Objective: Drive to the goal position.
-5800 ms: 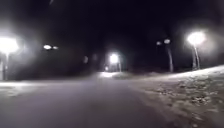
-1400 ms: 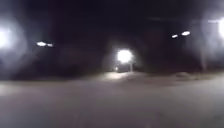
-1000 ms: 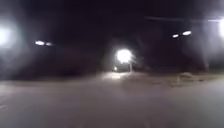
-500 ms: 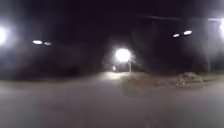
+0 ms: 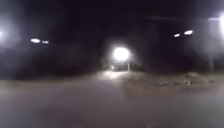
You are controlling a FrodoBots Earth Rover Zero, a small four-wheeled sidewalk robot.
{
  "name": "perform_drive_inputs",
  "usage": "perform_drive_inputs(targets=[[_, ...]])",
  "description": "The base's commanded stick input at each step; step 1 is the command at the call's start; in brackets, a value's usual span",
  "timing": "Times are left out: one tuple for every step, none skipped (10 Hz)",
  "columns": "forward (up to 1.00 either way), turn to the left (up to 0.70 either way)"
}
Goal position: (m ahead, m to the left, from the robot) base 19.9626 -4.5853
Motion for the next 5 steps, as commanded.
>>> perform_drive_inputs(targets=[[1.00,0.00],[1.00,0.00],[1.00,0.00],[1.00,0.00],[1.00,0.00]])
